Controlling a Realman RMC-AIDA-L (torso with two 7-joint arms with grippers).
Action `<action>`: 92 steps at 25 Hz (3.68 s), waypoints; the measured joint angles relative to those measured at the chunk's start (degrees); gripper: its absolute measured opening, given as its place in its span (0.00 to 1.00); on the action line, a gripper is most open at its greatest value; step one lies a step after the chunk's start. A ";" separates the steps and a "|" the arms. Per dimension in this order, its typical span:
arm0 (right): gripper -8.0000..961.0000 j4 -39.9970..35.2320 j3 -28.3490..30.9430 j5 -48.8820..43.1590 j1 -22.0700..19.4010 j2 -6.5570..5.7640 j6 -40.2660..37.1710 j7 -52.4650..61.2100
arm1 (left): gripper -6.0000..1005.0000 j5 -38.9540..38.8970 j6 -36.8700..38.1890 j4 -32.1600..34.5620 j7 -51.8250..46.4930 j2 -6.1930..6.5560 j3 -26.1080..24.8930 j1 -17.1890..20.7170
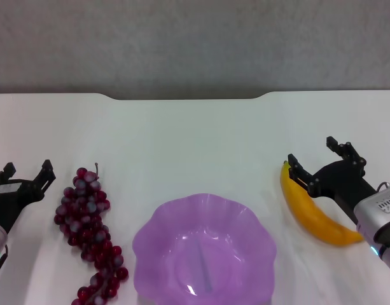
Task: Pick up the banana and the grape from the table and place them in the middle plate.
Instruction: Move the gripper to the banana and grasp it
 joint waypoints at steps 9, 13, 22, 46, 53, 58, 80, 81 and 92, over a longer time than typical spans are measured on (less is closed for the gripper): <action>0.90 -0.60 -0.51 0.12 0.47 0.07 0.06 0.07 | 0.81 0.28 8.88 1.66 -0.09 0.03 1.91 2.34; 0.89 -0.69 -0.57 -0.03 0.52 0.07 0.04 0.09 | 0.81 0.02 12.16 1.55 0.00 0.08 2.75 3.22; 0.88 12.56 4.40 -0.17 -1.98 -2.43 12.72 -6.28 | 0.81 -0.10 9.28 0.37 -0.08 0.10 2.48 3.31; 0.85 51.38 56.89 -14.47 -5.68 -0.65 101.89 -12.51 | 0.81 -0.09 7.47 0.37 -0.11 0.27 2.37 2.87; 0.84 43.32 56.60 -16.66 -1.53 -0.52 100.45 -11.70 | 0.81 -0.09 7.48 0.61 -0.13 0.26 2.37 2.87; 0.83 38.79 53.23 -16.45 -0.18 -0.40 95.28 -12.02 | 0.81 -0.09 7.48 0.58 -0.12 0.19 2.42 2.50; 0.80 23.13 41.91 -11.22 5.06 -0.22 81.62 -12.33 | 0.81 -0.09 7.39 0.35 -0.04 0.09 2.73 1.74; 0.80 22.75 41.34 -11.15 5.18 -0.22 81.25 -12.33 | 0.81 -0.09 7.38 0.35 -0.06 0.09 2.73 1.74; 0.78 18.11 38.91 -9.04 6.64 -0.20 77.63 -12.38 | 0.81 -0.09 7.38 0.35 -0.08 0.01 2.72 1.73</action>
